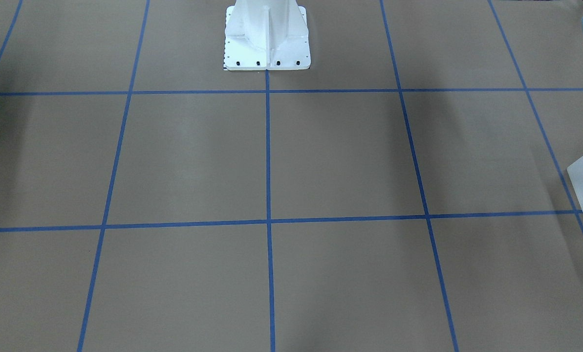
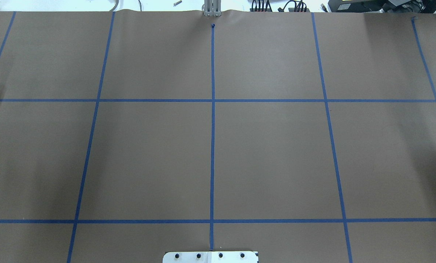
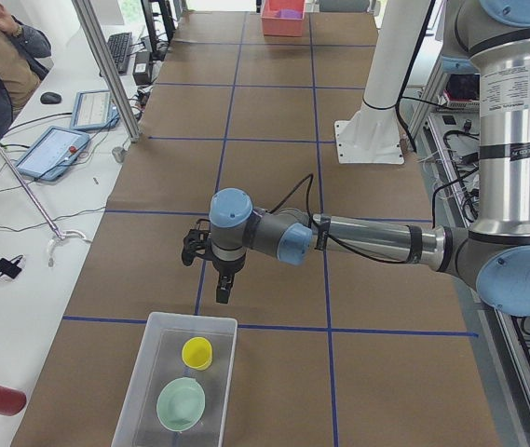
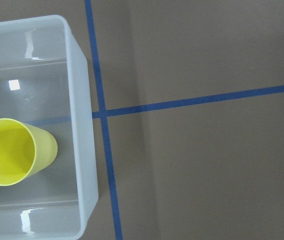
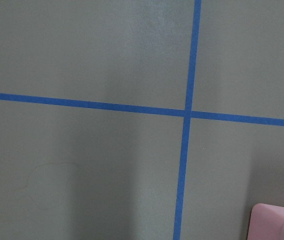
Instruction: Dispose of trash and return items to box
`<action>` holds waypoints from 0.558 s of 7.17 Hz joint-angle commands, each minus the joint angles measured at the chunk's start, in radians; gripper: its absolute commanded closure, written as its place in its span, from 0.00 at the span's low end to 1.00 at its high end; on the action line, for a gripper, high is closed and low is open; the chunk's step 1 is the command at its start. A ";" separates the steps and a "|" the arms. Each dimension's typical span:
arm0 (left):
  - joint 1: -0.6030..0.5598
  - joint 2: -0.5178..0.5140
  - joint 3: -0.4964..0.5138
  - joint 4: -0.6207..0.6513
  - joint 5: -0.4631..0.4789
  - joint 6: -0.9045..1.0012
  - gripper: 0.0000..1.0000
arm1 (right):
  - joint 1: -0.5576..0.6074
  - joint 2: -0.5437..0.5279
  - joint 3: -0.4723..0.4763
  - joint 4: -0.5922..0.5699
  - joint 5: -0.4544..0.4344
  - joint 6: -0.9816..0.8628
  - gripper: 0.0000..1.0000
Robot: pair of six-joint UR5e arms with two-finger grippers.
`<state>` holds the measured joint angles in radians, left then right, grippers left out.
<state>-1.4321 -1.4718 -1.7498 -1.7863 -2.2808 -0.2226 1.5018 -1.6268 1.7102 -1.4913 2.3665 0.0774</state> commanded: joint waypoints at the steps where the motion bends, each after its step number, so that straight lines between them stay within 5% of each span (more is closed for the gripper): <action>1: -0.018 0.036 -0.037 -0.001 -0.005 0.000 0.01 | 0.001 -0.034 0.056 -0.001 0.019 0.002 0.00; 4: -0.013 0.080 -0.135 0.002 -0.003 0.000 0.01 | 0.003 -0.054 0.081 -0.006 0.022 0.005 0.00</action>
<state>-1.4461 -1.4114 -1.8403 -1.7860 -2.2858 -0.2228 1.5031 -1.6760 1.7768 -1.4962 2.3797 0.0820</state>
